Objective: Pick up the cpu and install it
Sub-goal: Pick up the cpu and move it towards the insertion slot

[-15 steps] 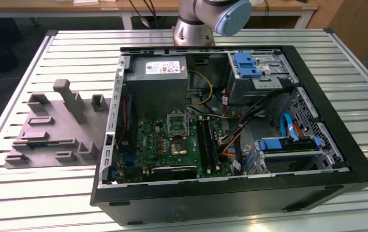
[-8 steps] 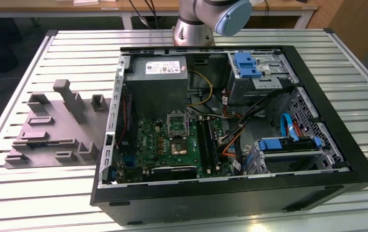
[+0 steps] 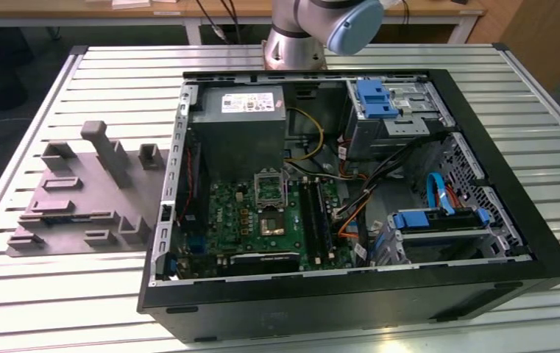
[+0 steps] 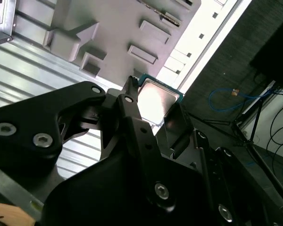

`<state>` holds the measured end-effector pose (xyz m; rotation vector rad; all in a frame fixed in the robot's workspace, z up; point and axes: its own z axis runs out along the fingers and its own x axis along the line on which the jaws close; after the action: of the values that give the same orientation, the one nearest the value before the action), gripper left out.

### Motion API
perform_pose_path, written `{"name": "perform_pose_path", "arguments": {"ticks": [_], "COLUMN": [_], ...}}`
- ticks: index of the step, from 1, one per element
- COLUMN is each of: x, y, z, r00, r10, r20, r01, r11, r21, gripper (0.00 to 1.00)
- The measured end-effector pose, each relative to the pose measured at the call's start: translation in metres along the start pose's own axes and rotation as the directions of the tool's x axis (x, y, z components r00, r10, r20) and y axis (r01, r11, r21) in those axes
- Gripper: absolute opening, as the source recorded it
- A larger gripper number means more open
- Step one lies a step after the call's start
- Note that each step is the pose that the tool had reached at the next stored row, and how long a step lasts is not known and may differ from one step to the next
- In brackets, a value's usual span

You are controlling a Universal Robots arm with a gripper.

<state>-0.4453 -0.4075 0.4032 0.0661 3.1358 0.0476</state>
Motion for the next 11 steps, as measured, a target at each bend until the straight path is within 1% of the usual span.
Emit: {"name": "perform_pose_path", "arguments": {"ticks": [11], "x": [-0.0235], "y": [0.0009], "z": [0.0001], "r00": [1.0], "r10": [0.0], "r20": [0.0], "r01": [0.0], "r11": [1.0], "r21": [0.0001], "gripper": [0.47]}}
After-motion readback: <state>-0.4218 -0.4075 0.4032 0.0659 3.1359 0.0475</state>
